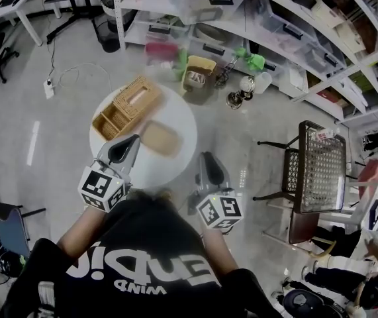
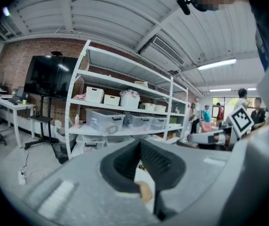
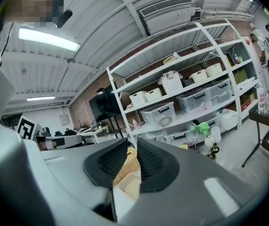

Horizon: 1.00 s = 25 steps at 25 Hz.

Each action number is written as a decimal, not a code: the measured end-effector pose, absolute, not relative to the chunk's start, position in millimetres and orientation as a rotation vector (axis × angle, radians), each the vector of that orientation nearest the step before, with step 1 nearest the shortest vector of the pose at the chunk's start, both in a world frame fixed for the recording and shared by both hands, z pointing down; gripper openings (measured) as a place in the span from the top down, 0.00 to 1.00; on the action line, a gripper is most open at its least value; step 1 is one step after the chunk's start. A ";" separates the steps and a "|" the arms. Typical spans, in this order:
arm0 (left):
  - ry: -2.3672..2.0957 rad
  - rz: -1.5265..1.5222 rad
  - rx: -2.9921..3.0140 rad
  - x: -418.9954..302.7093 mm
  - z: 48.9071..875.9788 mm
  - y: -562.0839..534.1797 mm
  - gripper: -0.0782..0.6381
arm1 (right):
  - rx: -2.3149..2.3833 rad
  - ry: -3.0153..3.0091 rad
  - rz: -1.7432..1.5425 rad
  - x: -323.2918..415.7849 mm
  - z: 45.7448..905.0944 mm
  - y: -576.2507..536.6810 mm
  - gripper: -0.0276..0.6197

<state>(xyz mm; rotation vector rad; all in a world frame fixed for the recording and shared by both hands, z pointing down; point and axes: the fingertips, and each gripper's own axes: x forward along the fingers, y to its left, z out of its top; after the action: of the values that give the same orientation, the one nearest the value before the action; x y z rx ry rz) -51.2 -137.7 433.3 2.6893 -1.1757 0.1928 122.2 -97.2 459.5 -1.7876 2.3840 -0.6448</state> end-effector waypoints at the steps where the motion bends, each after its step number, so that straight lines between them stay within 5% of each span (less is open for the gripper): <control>1: -1.173 0.194 2.689 -51.8 434.5 -137.8 0.89 | -1.786 2.387 -0.652 120.9 461.2 -97.8 0.85; 12: -1.154 0.207 2.684 -54.6 439.0 -145.3 0.89 | -1.741 2.418 -0.818 103.1 491.4 -116.2 0.50; 25: -1.153 0.212 2.663 -54.5 452.1 -147.6 0.89 | -1.736 2.401 -1.079 91.3 562.2 -143.5 0.49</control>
<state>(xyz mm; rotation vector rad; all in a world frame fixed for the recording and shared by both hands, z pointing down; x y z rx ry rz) -54.5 -147.6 452.1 2.6633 -1.1529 0.2122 91.3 -143.5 562.2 -1.7355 2.4006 -1.0793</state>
